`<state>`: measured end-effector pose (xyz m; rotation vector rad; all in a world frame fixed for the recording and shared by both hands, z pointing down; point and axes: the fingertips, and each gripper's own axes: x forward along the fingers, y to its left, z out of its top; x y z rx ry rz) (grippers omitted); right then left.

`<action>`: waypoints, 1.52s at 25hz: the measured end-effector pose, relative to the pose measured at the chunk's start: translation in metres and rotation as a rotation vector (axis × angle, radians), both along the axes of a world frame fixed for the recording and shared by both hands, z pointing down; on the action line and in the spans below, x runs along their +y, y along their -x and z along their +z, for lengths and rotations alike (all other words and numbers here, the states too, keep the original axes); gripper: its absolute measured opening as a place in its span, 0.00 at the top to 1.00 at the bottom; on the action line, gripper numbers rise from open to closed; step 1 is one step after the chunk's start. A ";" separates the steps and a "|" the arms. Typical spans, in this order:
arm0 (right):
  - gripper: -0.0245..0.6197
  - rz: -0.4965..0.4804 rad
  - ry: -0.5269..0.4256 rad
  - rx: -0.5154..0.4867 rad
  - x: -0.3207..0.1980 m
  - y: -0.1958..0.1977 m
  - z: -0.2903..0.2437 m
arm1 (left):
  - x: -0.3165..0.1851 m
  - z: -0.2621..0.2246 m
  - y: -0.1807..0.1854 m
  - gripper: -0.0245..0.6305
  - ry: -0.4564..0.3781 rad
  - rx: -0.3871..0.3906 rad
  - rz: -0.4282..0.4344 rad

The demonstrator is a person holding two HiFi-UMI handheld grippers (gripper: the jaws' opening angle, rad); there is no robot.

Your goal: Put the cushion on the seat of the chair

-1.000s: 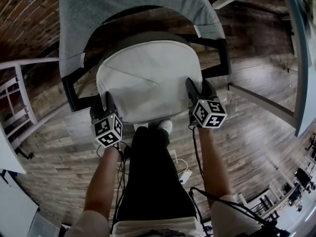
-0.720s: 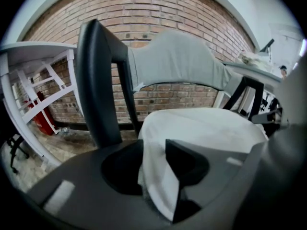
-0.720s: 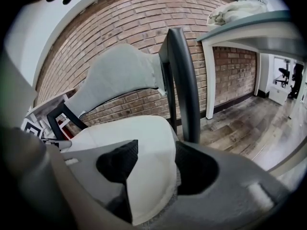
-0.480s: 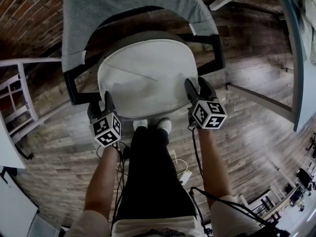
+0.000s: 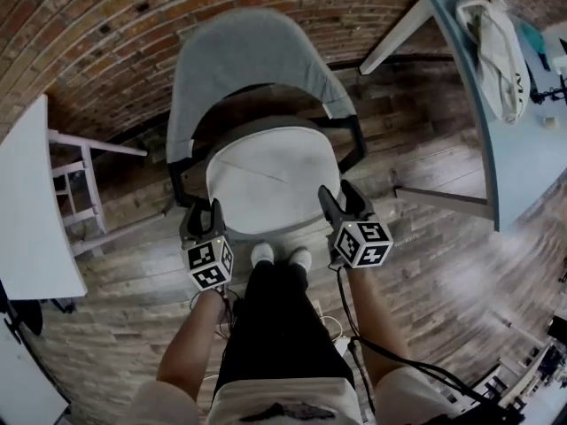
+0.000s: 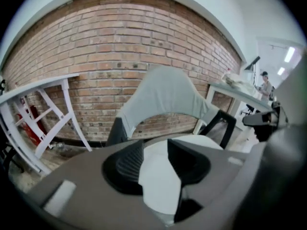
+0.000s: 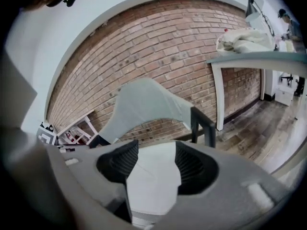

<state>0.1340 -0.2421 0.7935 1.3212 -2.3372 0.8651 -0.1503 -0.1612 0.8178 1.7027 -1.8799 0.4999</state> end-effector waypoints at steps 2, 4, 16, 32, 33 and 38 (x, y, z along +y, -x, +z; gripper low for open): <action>0.60 -0.013 -0.022 -0.013 0.010 0.010 -0.047 | 0.003 -0.048 -0.004 0.74 -0.025 0.005 0.025; 0.60 -0.016 -0.053 -0.032 0.016 0.020 -0.093 | 0.001 -0.096 -0.007 0.74 -0.065 0.000 0.052; 0.70 -0.019 -0.232 -0.072 0.070 0.034 -0.304 | 0.030 -0.315 -0.041 0.80 -0.269 0.007 0.235; 0.96 -0.100 -0.337 -0.075 0.115 0.056 -0.392 | 0.058 -0.402 -0.049 0.94 -0.361 0.028 0.282; 0.96 -0.098 -0.342 -0.076 0.116 0.056 -0.394 | 0.059 -0.403 -0.049 0.95 -0.363 0.028 0.284; 0.96 -0.087 -0.357 -0.060 0.119 0.052 -0.397 | 0.064 -0.403 -0.049 0.97 -0.367 0.039 0.272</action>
